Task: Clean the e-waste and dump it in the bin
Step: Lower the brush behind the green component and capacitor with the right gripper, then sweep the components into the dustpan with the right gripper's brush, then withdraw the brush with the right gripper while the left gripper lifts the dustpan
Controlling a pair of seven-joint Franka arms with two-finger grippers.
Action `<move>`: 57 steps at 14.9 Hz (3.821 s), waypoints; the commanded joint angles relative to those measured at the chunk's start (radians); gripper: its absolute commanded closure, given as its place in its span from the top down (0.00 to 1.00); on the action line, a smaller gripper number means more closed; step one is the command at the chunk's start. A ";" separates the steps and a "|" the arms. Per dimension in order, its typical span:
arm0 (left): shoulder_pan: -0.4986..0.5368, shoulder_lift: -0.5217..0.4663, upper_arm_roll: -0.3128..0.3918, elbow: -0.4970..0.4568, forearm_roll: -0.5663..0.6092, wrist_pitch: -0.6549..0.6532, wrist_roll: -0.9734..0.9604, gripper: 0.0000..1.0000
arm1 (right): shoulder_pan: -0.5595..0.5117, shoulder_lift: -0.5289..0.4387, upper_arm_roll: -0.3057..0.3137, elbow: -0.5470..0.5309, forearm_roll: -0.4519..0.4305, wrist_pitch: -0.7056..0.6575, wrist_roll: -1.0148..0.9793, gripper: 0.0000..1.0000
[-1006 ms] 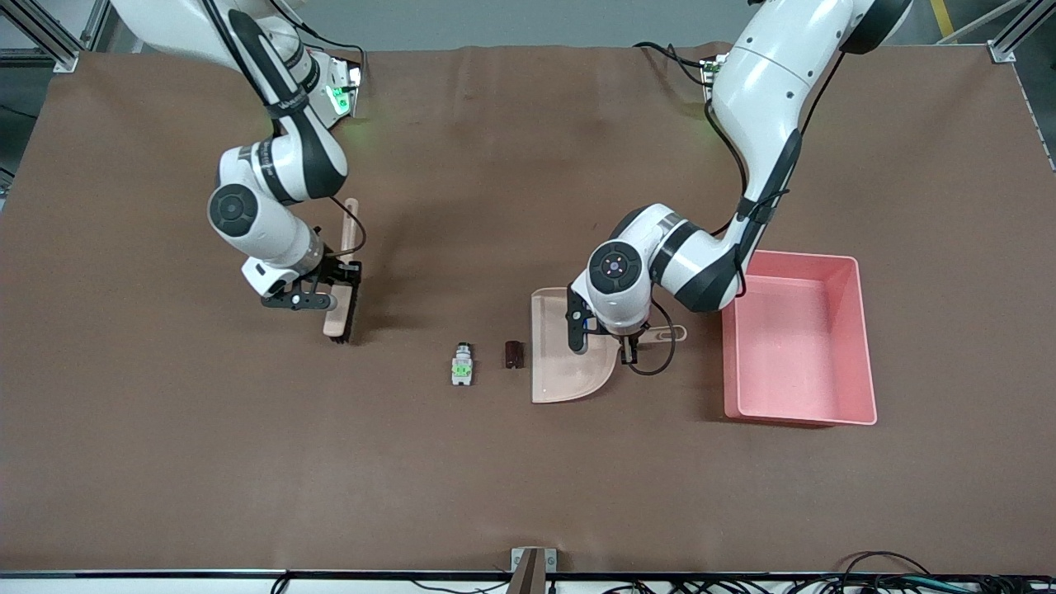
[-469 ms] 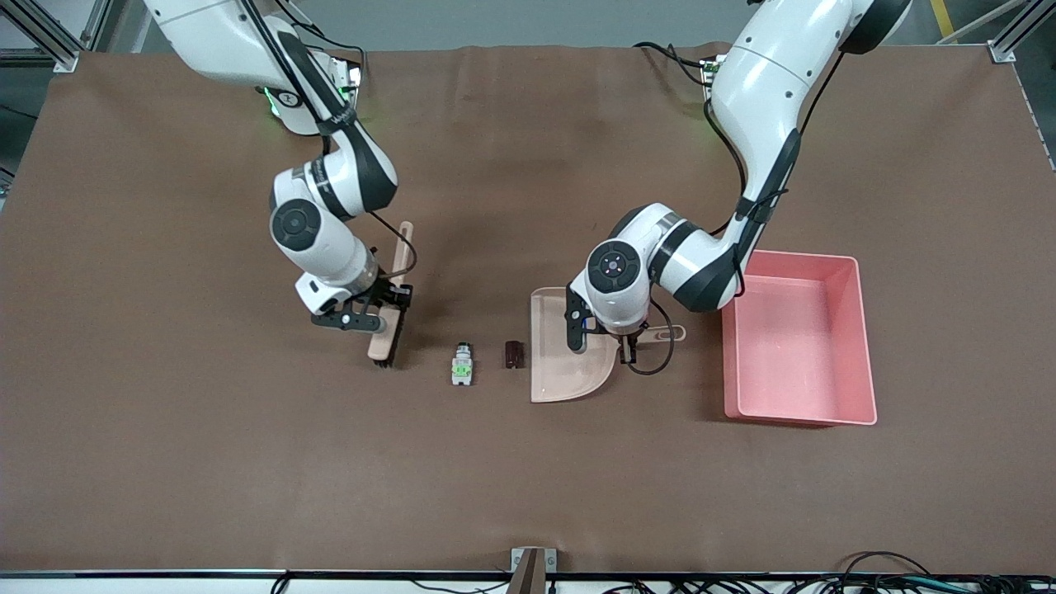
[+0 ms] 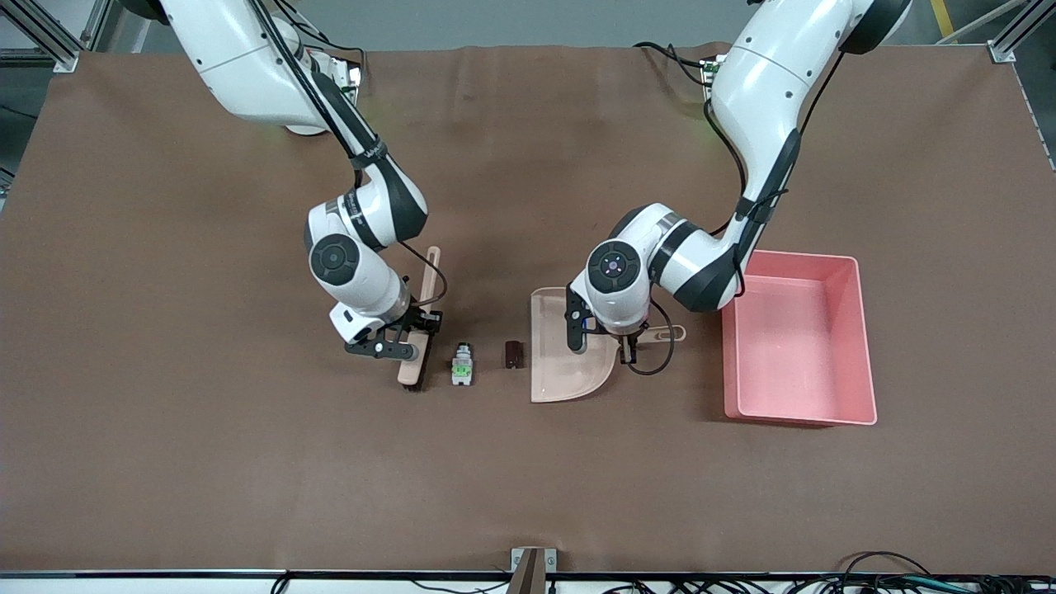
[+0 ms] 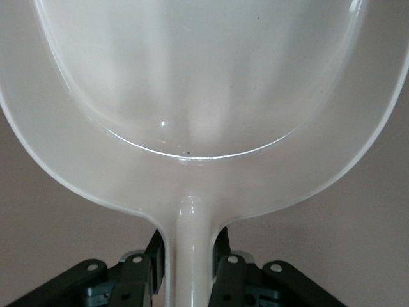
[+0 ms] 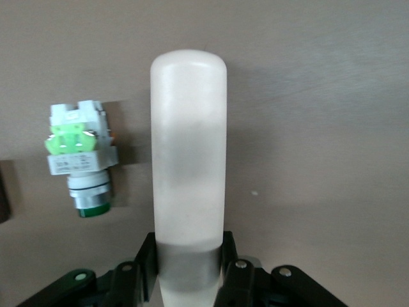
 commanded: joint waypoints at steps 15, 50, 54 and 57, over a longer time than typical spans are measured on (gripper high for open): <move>-0.010 0.014 0.007 0.023 0.015 -0.014 -0.007 0.20 | 0.129 0.106 -0.005 0.181 0.011 -0.063 0.190 0.00; -0.008 0.008 0.009 0.023 0.017 -0.016 -0.021 0.17 | 0.301 0.255 0.018 0.492 0.129 -0.176 0.441 0.00; -0.006 0.008 0.009 0.021 0.017 -0.016 -0.021 0.17 | 0.299 0.255 0.018 0.503 0.129 -0.203 0.463 0.00; -0.006 0.008 0.009 0.021 0.017 -0.016 -0.021 0.17 | 0.282 0.249 0.018 0.503 0.126 -0.222 0.448 0.00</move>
